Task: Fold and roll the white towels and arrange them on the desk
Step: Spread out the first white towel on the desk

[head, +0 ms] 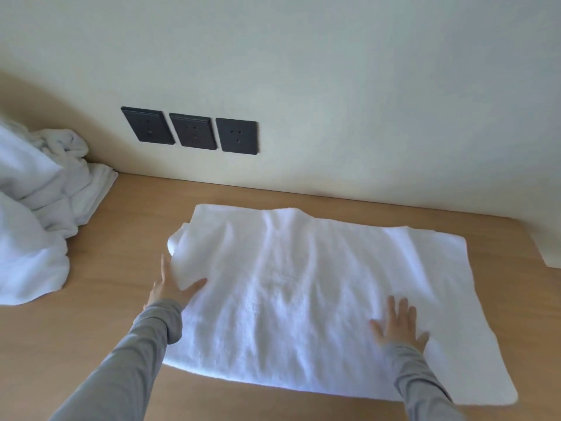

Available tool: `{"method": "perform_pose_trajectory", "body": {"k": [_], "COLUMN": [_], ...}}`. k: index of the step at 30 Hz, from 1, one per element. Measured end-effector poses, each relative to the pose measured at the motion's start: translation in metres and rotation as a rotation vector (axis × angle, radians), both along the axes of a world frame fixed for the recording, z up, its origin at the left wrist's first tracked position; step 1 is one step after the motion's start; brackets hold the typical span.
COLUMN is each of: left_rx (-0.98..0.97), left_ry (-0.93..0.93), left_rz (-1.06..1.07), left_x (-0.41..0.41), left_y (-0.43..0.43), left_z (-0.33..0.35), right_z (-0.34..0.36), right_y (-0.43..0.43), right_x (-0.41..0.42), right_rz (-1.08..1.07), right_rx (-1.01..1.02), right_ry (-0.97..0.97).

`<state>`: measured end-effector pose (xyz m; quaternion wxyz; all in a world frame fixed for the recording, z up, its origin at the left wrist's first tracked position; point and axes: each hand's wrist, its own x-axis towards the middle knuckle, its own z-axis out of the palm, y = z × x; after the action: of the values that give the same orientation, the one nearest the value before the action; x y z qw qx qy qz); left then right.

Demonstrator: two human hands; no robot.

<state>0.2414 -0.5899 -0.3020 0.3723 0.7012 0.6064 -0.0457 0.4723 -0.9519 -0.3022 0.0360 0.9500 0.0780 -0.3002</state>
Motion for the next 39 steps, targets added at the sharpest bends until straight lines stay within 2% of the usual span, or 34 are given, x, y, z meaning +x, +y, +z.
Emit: {"method": "perform_pose_trajectory", "body": {"k": [2,4,10,15,18,25,29,36,39], "left_rx": [-0.033,0.012,0.152,-0.029,-0.074,-0.113,-0.006,-0.021,-0.028], "left_ry": [-0.020,-0.038,-0.144,-0.025,-0.059,-0.206,-0.154,-0.025,-0.031], "left_rz": [0.078,0.062,0.047,0.080,0.064,0.078,-0.025,-0.163,-0.162], "left_x": [-0.008,-0.012,-0.018,-0.041,-0.045,-0.008,0.012,0.029,0.031], "left_y": [0.001,0.005,0.005,0.011,0.029,0.074,0.084,0.095,0.106], "left_z": [0.000,0.003,0.013,-0.003,-0.008,-0.002,-0.003,-0.010,-0.012], "right_z": [0.000,0.003,0.025,0.036,0.038,0.024,0.014,0.003,0.012], "right_y": [0.013,0.037,0.156,0.255,0.303,0.386,0.417,0.452,0.451], "right_x": [-0.006,-0.009,-0.028,-0.048,-0.057,-0.057,-0.048,-0.037,-0.033], "right_rz": [-0.015,0.035,0.364,0.637,0.732,0.717,0.664,0.666,0.611], "right_rx": [-0.008,0.023,0.290,0.357,0.351,0.317,0.329,0.280,0.395], "right_ry": [-0.063,-0.117,-0.138,-0.110,-0.060,0.041,0.070,0.057,0.117]}}
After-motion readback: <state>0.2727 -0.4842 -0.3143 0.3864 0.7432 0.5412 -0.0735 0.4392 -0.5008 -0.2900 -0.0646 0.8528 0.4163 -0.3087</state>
